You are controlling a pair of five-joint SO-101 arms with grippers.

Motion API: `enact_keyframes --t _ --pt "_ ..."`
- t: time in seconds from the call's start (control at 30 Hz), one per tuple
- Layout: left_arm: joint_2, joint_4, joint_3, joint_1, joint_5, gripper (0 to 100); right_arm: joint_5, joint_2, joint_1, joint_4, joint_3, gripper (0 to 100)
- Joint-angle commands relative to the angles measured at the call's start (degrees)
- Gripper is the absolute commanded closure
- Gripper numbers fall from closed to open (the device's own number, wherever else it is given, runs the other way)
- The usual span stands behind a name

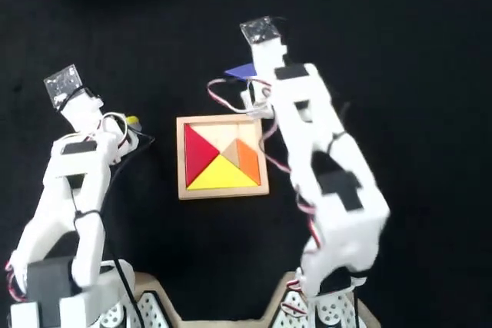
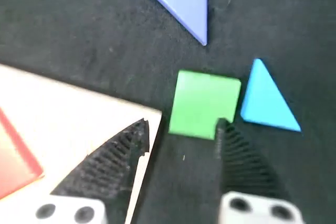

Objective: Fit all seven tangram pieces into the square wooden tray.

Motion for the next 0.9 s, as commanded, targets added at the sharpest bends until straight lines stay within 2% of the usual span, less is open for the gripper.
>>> enact_keyframes --t 0.0,0.3,0.43,0.67,0.8,0.87 --pt "2.5 -0.5 -5.4 -0.6 -0.3 77 -0.7 6.4 1.8 3.9 -13.8 77.0" --pt "3.6 -0.5 -6.0 -0.1 -0.2 77 -0.6 17.5 4.8 7.4 -23.3 77.2" --pt "3.7 -0.5 -6.0 -0.1 -0.2 77 2.5 17.6 4.2 11.4 -25.1 77.7" --pt "4.0 -0.7 -6.0 0.0 -0.2 77 5.8 18.1 3.9 12.7 -26.5 99.1" --pt "4.0 -1.0 -6.0 0.0 -0.2 77 5.8 16.8 4.0 14.2 -27.3 98.3" --pt "4.0 -1.0 -6.0 0.0 -0.1 77 5.8 14.4 3.9 18.3 -29.1 98.7"
